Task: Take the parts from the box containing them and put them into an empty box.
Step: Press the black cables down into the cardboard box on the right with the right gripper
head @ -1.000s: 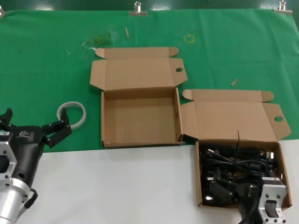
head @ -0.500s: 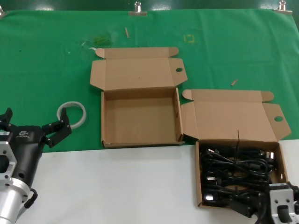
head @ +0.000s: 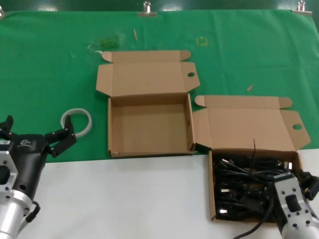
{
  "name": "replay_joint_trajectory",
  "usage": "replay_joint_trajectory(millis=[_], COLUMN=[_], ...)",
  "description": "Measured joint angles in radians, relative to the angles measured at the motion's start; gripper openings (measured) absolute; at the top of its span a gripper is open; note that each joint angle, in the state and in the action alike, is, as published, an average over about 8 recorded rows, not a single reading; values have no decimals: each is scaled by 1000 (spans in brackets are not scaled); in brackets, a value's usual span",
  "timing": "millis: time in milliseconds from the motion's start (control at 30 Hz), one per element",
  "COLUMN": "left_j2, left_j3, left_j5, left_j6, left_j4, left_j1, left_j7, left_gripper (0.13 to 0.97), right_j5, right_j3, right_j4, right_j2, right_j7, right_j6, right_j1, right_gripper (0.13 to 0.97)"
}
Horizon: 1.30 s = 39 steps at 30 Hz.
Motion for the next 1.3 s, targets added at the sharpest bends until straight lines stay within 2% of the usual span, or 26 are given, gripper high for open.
replay_joint_trajectory(millis=[267,733,1033,1300], left_j2=[0,0,0,0], left_j3=[0,0,0,0], left_j5=[0,0,0,0], left_j6=[0,0,0,0], left_j4=[0,0,0,0], left_j1=[0,0,0,0], left_j7=[0,0,0,0], left_gripper=[965,965,965,965], right_j5=[7,8,8,8], right_j3=[4,-23,-47,-57], right_j4=[-104,-215,-230,-228], right_j2=[0,0,0,0], right_j7=[-45,-38,-21,-5], right_j6=[-56,-115,-121,-117], right_j1=[76,141,158,159], right_gripper=[966,966,936,840])
